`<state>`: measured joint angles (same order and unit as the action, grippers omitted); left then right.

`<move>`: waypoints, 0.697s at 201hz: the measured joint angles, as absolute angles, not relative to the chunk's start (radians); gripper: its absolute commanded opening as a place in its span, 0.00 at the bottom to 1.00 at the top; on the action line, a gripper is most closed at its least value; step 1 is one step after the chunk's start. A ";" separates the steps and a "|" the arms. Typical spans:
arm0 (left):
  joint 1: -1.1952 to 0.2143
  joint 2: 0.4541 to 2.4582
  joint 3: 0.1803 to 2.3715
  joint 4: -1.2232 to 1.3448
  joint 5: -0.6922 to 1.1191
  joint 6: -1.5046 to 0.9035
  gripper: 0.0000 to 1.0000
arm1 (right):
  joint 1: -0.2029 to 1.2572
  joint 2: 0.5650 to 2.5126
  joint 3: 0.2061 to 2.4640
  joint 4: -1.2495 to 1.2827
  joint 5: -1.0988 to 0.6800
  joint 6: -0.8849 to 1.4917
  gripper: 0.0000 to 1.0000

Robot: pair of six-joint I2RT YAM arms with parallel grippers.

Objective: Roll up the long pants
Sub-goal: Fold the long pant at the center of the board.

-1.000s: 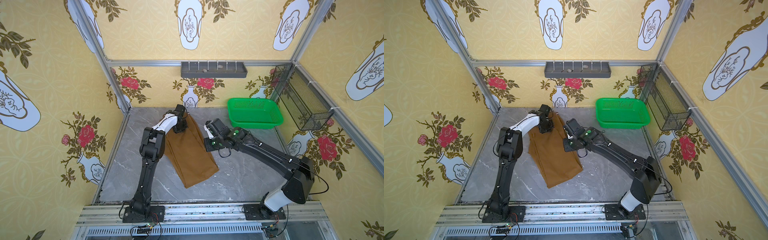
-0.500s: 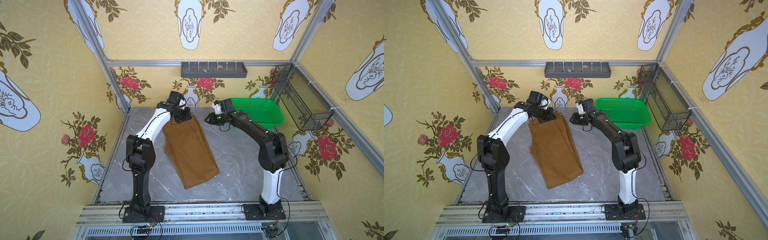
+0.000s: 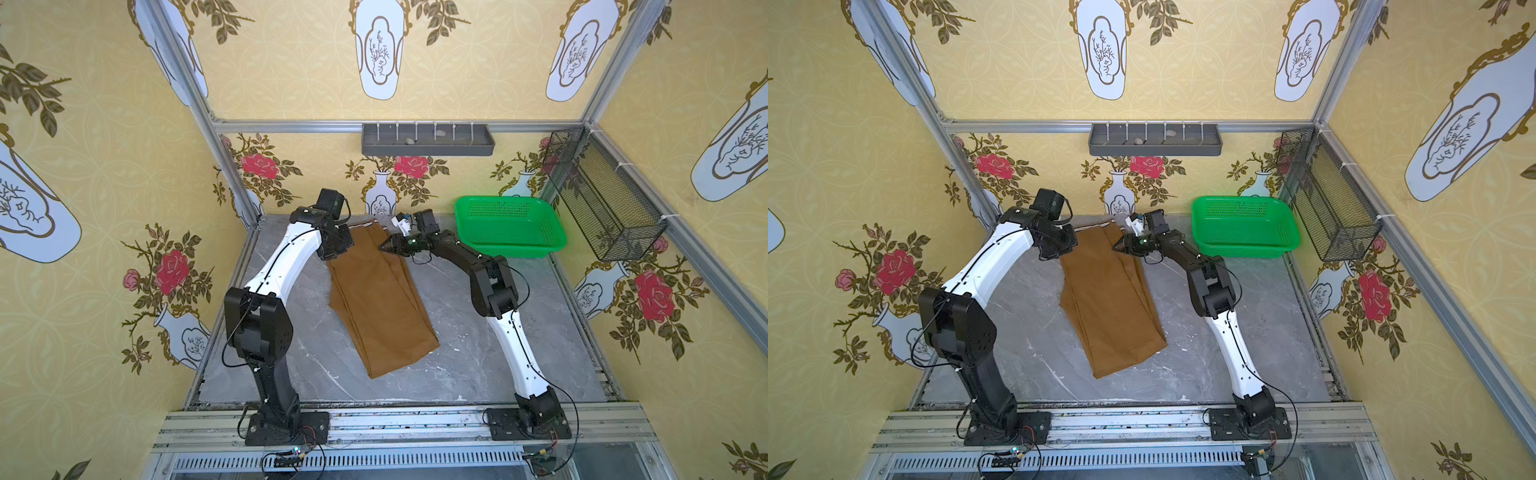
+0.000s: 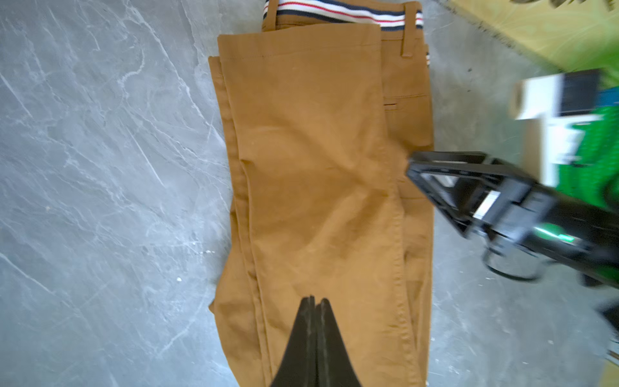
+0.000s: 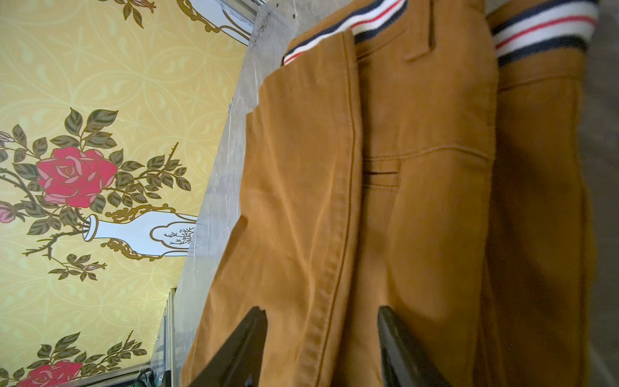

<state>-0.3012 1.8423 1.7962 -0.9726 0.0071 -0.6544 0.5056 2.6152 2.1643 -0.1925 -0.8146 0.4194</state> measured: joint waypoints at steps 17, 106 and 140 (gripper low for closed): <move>-0.302 1.834 1.795 -0.984 -0.006 -0.655 0.00 | 0.503 2.631 2.150 -0.150 -0.839 0.452 0.57; -0.301 1.843 1.703 -1.004 -0.030 -0.680 0.00 | 0.583 2.670 2.152 -0.031 -0.911 0.506 0.33; -0.301 1.844 1.691 -1.002 -0.026 -0.691 0.00 | 0.610 2.670 2.152 -0.049 -0.889 0.488 0.00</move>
